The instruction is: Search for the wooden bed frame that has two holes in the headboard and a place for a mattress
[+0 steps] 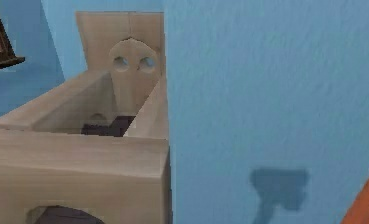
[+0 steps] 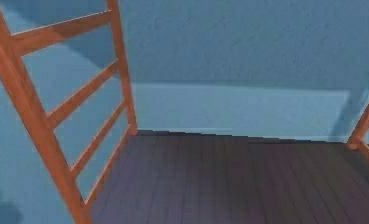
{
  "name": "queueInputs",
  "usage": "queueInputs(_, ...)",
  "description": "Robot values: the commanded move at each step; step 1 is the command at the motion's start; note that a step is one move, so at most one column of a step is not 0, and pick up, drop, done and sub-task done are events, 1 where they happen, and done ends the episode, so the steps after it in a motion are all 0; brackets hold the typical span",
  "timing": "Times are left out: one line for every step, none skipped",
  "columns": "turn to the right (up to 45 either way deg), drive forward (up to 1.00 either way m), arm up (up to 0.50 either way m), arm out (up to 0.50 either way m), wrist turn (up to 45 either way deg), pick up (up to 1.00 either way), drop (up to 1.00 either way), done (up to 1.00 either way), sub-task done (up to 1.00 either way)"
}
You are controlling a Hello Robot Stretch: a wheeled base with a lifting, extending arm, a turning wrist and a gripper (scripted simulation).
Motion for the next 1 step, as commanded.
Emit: queueInputs(-18.0,0.0,0.0,0.0,0.0,0.0,0.0,0.0,0.0)
